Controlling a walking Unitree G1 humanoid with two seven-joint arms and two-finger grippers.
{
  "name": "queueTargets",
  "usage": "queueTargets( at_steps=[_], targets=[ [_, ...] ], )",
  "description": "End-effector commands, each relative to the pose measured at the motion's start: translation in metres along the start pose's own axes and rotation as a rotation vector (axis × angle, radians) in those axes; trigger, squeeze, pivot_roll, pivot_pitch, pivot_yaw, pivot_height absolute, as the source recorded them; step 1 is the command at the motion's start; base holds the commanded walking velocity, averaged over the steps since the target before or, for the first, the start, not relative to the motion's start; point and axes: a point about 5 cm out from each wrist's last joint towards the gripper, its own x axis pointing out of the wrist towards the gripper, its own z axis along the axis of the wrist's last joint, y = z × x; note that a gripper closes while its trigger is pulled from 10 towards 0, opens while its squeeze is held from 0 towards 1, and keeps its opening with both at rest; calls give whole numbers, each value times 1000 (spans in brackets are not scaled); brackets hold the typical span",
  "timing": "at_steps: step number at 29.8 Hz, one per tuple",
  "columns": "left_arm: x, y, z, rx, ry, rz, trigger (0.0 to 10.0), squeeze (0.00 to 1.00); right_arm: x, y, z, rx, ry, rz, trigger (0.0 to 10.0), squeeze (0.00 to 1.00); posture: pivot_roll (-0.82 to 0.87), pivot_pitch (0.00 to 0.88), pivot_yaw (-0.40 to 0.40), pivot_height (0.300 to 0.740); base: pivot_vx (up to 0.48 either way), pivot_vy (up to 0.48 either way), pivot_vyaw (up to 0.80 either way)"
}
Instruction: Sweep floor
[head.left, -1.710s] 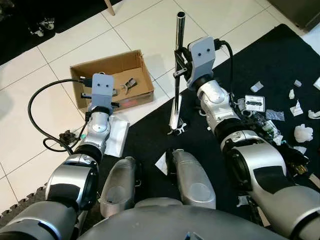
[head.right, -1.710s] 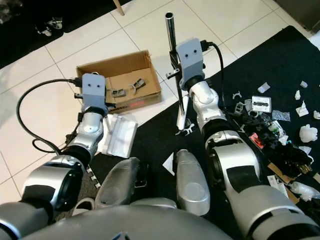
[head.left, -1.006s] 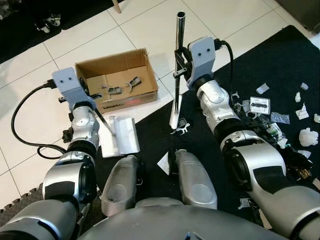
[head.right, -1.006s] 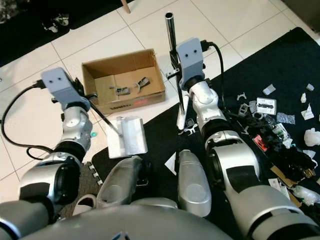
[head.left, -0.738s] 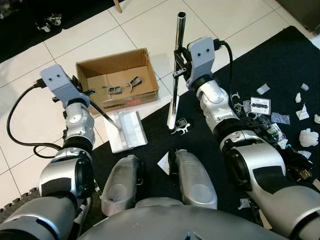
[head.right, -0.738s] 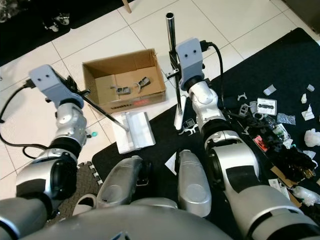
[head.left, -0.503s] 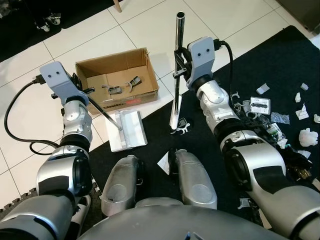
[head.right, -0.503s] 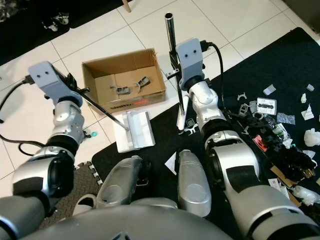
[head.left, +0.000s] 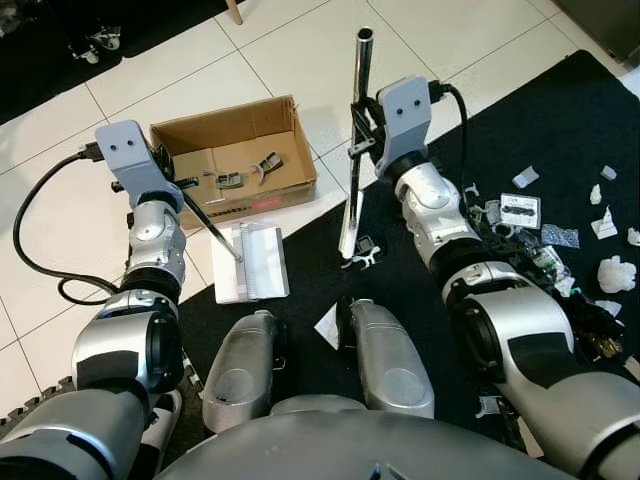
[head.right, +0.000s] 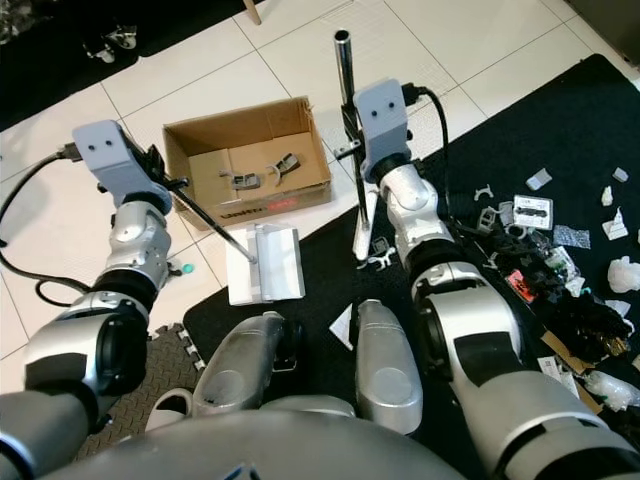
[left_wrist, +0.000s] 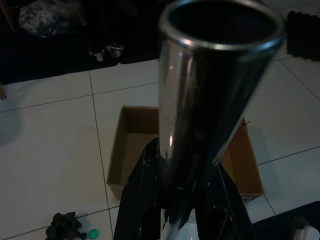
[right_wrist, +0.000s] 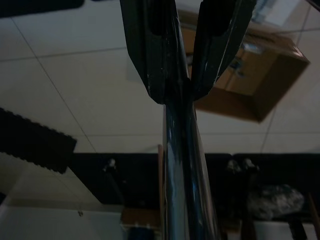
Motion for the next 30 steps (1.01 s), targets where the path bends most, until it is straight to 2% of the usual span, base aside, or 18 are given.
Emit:
queueTargets(
  at_steps=[1, 8, 15, 19, 20, 22, 27, 30],
  targets=[
    [-4, 4, -8, 18, 21, 1, 10000, 0, -3, -3, -4, -21, 12, -5, 10000, 0, 16, 100, 30, 740, 0, 0, 0],
    [-5, 3, -9, 29, 23, -7, 10000, 0, -4, -4, -9, -132, 65, 25, 10000, 0, 23, 105, 40, 740, 0, 0, 0],
    [-4, 2, -7, 35, 19, -17, 10000, 0, 2, 1, -2, -225, 52, 45, 10000, 0, 31, 108, 46, 740, 0, 0, 0],
    [-4, 2, -7, 39, 17, -21, 10000, 0, 6, 7, 2, -285, 45, 67, 10000, 0, 39, 113, 52, 740, 0, 0, 0],
    [-5, 2, -8, 41, 16, -23, 10000, 0, 7, 13, -1, -352, 74, 100, 10000, 0, 43, 115, 53, 740, 0, 0, 0],
    [-5, 2, -8, 43, 15, -25, 10000, 0, 6, 17, -9, -391, 124, 125, 10000, 0, 47, 118, 54, 740, 0, 0, 0],
    [-6, 3, -8, 44, 14, -26, 10000, 0, 1, 18, -19, -404, 179, 127, 10000, 0, 58, 122, 54, 740, 0, 0, 0],
    [-6, 5, -9, 47, 12, -25, 10000, 0, -2, 14, -23, -370, 198, 97, 10000, 0, 62, 126, 56, 740, 0, 0, 0]
  ],
)
